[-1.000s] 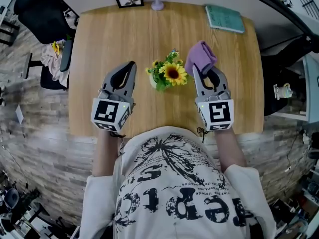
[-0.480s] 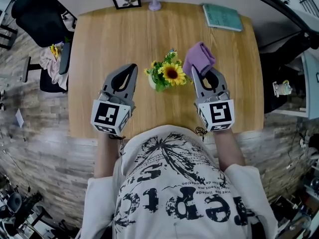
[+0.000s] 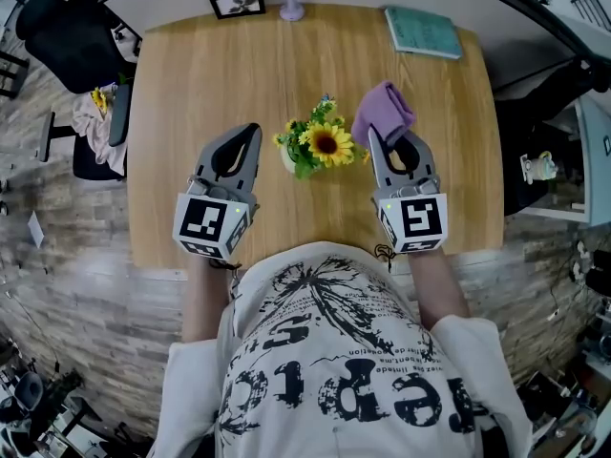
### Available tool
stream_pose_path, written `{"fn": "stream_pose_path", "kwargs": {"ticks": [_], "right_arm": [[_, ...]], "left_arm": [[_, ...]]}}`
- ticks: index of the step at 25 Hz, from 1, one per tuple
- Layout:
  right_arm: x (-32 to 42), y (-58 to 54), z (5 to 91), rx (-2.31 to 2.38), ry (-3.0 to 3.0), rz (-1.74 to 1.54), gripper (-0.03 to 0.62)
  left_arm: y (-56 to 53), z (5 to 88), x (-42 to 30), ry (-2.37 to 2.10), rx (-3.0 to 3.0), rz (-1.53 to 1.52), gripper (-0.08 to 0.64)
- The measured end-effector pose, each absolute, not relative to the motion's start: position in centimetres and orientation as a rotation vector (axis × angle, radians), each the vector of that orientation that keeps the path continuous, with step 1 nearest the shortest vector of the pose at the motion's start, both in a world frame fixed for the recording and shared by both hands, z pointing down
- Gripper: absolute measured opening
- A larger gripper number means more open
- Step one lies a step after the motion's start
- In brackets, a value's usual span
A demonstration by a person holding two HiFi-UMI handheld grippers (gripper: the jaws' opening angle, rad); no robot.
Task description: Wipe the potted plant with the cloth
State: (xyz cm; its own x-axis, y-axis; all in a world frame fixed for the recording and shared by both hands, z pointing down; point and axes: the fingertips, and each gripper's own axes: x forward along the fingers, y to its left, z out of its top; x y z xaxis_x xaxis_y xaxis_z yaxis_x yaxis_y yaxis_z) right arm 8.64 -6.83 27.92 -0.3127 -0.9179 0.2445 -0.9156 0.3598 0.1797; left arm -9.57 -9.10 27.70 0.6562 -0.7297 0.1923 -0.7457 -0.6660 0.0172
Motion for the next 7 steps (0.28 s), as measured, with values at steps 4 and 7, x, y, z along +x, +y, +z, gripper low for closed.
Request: {"fn": "stream_pose_path", "kwargs": {"ticks": [4,7], "right_arm": [[9.3,-6.5,28.1,1.622,-2.326,0.004,0.058],[10.1,-6.1,28.0,1.624,-2.325,0.011,0.058]], "left_arm": [[-8.8,27.7,-8.7,-1.235,2.761,0.233,0.003],[-8.4,27.1,-8.1,-1.253,2.767,0.183,0.003]]}}
